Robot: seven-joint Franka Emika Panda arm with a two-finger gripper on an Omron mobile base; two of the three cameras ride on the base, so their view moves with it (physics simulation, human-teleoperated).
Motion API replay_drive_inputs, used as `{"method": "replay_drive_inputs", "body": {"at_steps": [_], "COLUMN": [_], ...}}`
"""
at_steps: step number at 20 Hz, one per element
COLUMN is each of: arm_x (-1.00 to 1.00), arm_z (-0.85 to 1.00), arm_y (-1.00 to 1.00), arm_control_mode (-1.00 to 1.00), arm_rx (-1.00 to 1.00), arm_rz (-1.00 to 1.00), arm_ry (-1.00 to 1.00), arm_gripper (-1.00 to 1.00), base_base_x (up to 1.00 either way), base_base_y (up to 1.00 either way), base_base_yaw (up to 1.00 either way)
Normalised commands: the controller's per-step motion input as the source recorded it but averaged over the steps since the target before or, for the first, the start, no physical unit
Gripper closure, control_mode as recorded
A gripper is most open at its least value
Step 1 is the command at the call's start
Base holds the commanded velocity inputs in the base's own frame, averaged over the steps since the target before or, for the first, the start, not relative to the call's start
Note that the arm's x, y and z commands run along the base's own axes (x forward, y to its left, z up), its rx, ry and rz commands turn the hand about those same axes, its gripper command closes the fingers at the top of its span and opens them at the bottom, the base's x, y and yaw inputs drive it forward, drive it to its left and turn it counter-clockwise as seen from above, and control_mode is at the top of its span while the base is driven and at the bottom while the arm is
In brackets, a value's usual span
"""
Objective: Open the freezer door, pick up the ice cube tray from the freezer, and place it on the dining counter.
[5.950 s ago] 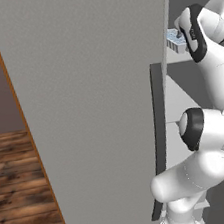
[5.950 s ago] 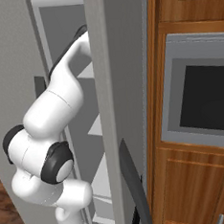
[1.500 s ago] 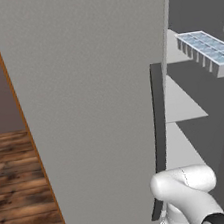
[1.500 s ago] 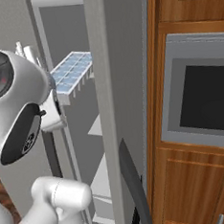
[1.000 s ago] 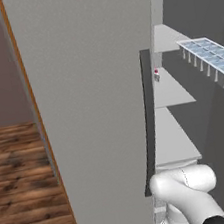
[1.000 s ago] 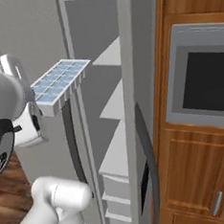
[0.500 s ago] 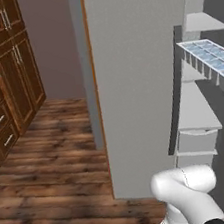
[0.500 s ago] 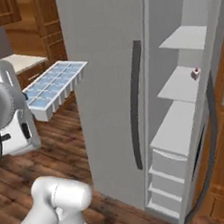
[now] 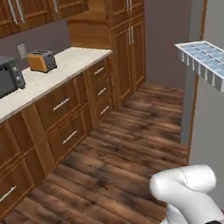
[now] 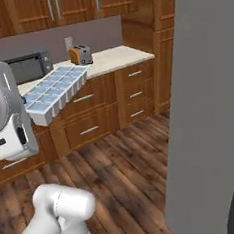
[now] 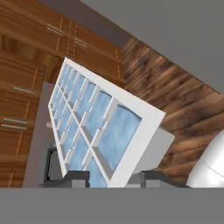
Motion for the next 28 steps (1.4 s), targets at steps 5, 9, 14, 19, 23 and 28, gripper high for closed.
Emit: {"method": "replay_drive_inputs", "body": {"at_steps": [5, 9, 14, 19, 23, 28], "arm_x": [0.0, 0.0, 0.0, 0.0, 0.0, 0.0], "arm_z": [0.0, 0.0, 0.0, 0.0, 0.0, 0.0], "arm_y": [0.0, 0.0, 0.0, 0.0, 0.0, 0.0], "arm_control_mode": [1.0, 1.0, 1.0, 1.0, 1.0, 1.0], "arm_rx": [0.0, 0.0, 0.0, 0.0, 0.0, 0.0], "arm_rz": [0.0, 0.0, 0.0, 0.0, 0.0, 0.0], "arm_ry": [0.0, 0.0, 0.0, 0.0, 0.0, 0.0], "arm_gripper": [1.0, 1.0, 1.0, 1.0, 1.0, 1.0], "base_base_x": [-0.23, 0.0, 0.03, 0.0, 0.0, 0.0], "base_base_y": [0.49, 0.1, -0.07, -0.3, -0.21, -0.19], "base_base_yaw": [0.97, 0.94, 0.9, 0.85, 0.9, 0.93]}}
